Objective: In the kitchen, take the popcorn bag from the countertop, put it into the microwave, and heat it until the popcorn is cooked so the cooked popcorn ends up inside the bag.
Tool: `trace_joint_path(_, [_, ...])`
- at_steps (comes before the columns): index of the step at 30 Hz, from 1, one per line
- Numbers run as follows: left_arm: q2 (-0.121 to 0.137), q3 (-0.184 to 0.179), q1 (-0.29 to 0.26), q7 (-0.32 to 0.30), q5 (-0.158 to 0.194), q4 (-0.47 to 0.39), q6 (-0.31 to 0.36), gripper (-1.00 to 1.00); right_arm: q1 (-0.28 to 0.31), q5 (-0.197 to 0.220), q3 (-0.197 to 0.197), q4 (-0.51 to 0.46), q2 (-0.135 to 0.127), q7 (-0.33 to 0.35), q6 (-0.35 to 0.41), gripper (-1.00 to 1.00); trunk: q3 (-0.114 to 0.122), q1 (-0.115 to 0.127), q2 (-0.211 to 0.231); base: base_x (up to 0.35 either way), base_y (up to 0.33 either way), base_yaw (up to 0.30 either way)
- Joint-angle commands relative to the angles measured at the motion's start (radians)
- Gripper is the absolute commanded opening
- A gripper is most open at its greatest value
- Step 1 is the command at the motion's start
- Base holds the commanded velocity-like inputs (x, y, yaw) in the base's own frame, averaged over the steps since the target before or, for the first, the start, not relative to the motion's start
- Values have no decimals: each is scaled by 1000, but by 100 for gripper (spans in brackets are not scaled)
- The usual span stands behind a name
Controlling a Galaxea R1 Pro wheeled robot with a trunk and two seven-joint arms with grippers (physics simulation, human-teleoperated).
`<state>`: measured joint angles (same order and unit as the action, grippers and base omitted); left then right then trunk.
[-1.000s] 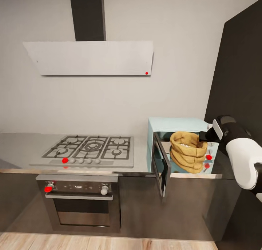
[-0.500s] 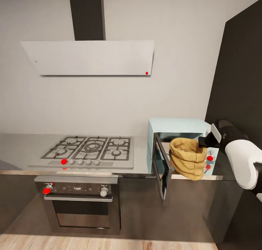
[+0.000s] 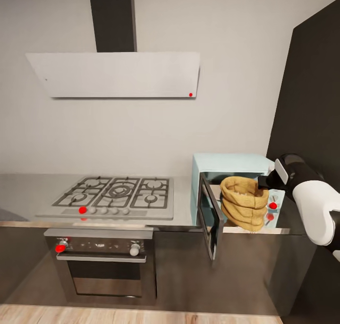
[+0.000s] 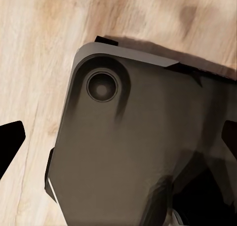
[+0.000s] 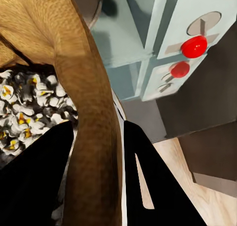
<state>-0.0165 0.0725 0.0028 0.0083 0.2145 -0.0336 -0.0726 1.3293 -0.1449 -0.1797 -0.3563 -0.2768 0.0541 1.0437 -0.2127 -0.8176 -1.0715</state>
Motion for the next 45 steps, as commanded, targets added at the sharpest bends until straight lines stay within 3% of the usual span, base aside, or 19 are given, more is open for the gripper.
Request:
trace_joint_path(1, [0, 7, 0, 1, 0, -2, -1, 100, 1, -9, -10, -1, 1, 7, 3, -100, -1, 0, -1, 236, 0, 0])
trace_joint_path(13, [0, 6, 0, 1, -1, -2, -1, 100, 1, -8, -12, -3, -1, 13, 3, -100, -1, 0, -1, 90, 0, 0])
trace_joint_path(29, [0, 6, 0, 1, 0, -2, -1, 100, 1, -10, -11, -3, -1, 11, 3, -100, -1, 0, -1, 237, 0, 0])
trace_joint_path(45, [0, 6, 0, 1, -1, -2, -1, 100, 1, -2, -11, 19, -2, 4, 3, -100, -1, 0, -1, 10, 0, 0])
